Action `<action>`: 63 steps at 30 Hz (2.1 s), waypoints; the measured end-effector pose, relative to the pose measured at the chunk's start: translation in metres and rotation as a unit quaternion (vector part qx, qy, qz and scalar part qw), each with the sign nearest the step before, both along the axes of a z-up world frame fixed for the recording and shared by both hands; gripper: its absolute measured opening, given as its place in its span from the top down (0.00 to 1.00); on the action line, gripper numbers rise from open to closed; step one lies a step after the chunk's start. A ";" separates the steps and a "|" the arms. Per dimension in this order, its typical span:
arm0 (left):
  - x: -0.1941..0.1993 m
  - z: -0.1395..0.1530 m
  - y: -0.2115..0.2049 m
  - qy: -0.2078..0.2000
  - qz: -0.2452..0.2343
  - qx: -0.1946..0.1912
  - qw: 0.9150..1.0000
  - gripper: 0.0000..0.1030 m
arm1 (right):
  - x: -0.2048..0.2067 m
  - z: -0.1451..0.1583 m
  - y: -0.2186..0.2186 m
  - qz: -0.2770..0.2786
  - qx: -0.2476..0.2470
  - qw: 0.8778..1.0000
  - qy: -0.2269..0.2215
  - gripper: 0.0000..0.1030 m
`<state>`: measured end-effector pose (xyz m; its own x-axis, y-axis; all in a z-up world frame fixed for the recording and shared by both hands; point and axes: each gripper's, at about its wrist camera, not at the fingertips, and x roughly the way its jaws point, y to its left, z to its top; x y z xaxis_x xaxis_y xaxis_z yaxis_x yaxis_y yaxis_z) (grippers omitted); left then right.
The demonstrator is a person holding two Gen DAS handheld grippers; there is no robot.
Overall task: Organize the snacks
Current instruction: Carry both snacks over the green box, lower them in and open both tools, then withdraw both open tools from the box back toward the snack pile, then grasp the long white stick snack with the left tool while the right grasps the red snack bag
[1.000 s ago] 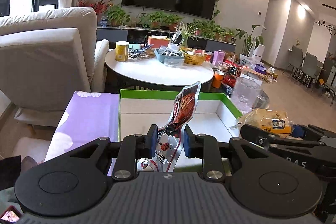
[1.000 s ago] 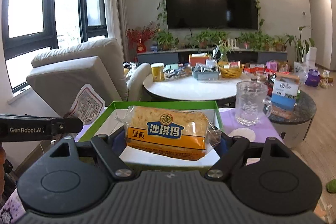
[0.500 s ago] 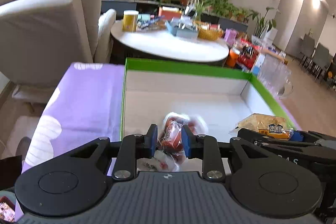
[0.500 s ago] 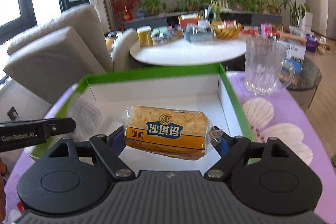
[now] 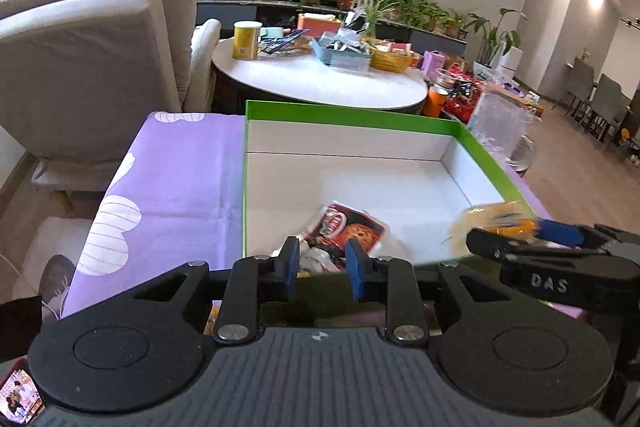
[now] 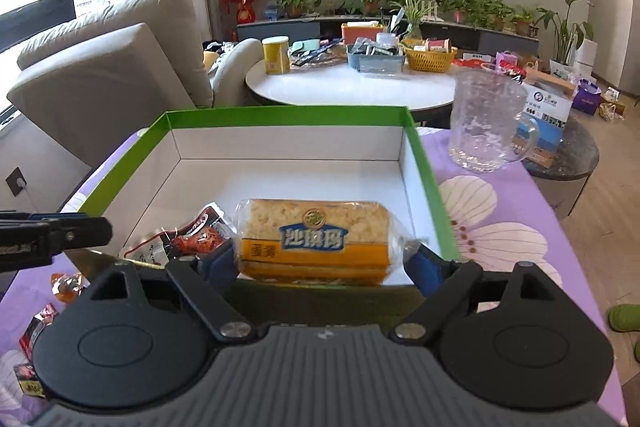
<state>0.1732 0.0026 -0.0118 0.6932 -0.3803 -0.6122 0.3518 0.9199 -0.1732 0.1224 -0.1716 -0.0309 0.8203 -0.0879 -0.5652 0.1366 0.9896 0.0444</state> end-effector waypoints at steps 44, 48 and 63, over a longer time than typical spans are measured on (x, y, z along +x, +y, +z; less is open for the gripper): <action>-0.040 -0.024 -0.039 0.210 0.124 -0.165 0.956 0.60 | -0.135 -0.049 -0.035 0.060 0.003 0.998 -0.026 0.43; -0.039 -0.018 -0.050 0.200 0.140 -0.166 0.955 0.58 | -0.138 -0.055 -0.033 0.070 0.007 0.997 -0.025 0.43; -0.008 -0.042 -0.076 0.252 0.148 -0.146 0.945 0.58 | -0.139 -0.064 -0.032 0.059 0.004 0.998 -0.010 0.43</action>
